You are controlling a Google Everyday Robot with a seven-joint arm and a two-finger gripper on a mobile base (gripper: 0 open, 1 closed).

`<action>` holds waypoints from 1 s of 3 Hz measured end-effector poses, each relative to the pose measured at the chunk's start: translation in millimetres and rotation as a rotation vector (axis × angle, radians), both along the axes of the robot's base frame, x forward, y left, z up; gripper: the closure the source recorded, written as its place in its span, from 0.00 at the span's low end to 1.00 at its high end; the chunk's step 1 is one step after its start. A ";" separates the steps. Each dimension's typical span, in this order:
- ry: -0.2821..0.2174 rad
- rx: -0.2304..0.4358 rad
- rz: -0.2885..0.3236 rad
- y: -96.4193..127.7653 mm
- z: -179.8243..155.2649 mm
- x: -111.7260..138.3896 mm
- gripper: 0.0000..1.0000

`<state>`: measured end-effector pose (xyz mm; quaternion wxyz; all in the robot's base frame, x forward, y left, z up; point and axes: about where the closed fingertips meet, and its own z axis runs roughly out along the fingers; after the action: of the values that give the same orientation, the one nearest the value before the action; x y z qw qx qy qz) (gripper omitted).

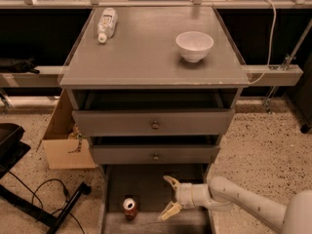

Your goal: Pick coke can from bottom drawer and place on counter

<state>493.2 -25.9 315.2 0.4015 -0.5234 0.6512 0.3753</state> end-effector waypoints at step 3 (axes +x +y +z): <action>-0.062 0.171 0.161 92.2 -90.4 2.5 0.00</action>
Offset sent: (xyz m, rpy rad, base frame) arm 0.0008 0.0897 -0.0969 0.2084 -0.0611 0.1754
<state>495.7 66.3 224.9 0.4331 -0.5493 0.5600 0.4440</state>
